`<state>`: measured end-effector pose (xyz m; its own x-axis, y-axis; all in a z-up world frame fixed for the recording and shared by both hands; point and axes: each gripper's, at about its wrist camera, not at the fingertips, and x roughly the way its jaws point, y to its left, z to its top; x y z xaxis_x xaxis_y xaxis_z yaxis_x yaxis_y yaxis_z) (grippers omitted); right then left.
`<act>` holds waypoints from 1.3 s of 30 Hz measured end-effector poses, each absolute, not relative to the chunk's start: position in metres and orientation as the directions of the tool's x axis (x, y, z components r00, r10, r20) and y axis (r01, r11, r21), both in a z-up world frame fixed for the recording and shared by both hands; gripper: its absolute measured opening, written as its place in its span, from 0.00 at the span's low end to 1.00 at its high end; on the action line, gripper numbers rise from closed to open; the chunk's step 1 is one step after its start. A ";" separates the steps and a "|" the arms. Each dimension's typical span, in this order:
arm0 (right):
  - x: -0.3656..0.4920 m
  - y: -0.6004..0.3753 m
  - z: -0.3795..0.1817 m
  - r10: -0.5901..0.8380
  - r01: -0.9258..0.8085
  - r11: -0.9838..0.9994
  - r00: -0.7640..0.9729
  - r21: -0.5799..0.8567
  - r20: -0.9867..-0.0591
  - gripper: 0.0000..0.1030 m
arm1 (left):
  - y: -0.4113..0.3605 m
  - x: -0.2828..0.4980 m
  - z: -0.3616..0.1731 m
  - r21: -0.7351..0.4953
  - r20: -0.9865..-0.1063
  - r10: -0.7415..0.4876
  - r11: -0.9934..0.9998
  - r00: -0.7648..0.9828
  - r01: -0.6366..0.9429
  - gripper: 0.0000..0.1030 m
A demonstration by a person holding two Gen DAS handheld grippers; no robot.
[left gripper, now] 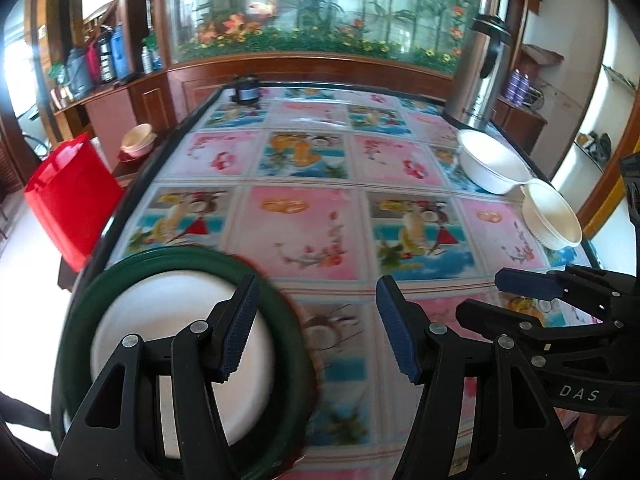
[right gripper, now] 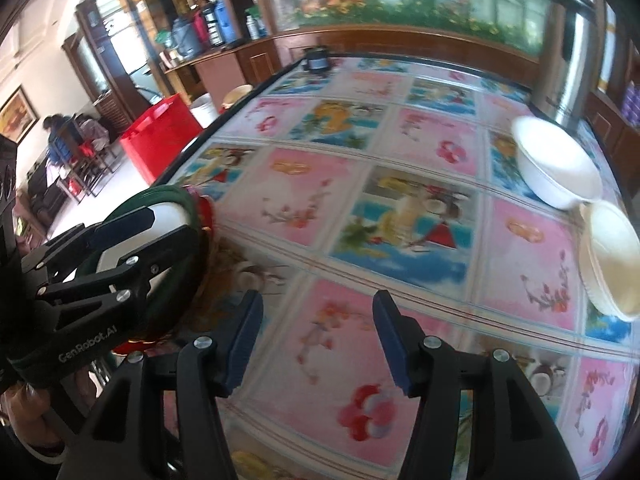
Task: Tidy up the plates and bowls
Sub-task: 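Move both tools back to the remaining white paper plates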
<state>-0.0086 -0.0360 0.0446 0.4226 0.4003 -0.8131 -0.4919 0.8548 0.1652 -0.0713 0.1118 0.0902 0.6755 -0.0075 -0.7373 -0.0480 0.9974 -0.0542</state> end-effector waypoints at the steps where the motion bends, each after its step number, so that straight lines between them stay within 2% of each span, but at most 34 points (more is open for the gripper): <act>1: -0.005 -0.042 0.044 0.398 -0.482 0.859 0.424 0.170 -0.813 0.56 | 0.107 -0.068 0.090 -0.053 -0.739 -0.013 0.998 0.674 -0.039 0.59; 10: 0.026 -0.092 0.036 0.372 -0.382 0.901 0.438 0.205 -0.819 0.56 | 0.053 -0.024 0.083 -0.065 -0.759 -0.078 0.997 0.647 0.044 0.59; 19: 0.054 -0.151 0.055 0.356 -0.297 0.927 0.499 0.230 -0.790 0.56 | 0.006 0.017 0.081 -0.091 -0.774 -0.133 0.991 0.619 0.099 0.59; 32: 0.144 -0.228 0.077 0.289 -0.194 0.957 0.557 0.216 -0.779 0.57 | -0.048 0.121 0.085 -0.104 -0.795 -0.137 0.990 0.590 0.091 0.59; 39: 0.201 -0.260 0.063 0.284 -0.145 0.959 0.536 0.245 -0.795 0.57 | -0.062 0.171 0.076 -0.133 -0.812 -0.146 0.989 0.565 0.064 0.59</act>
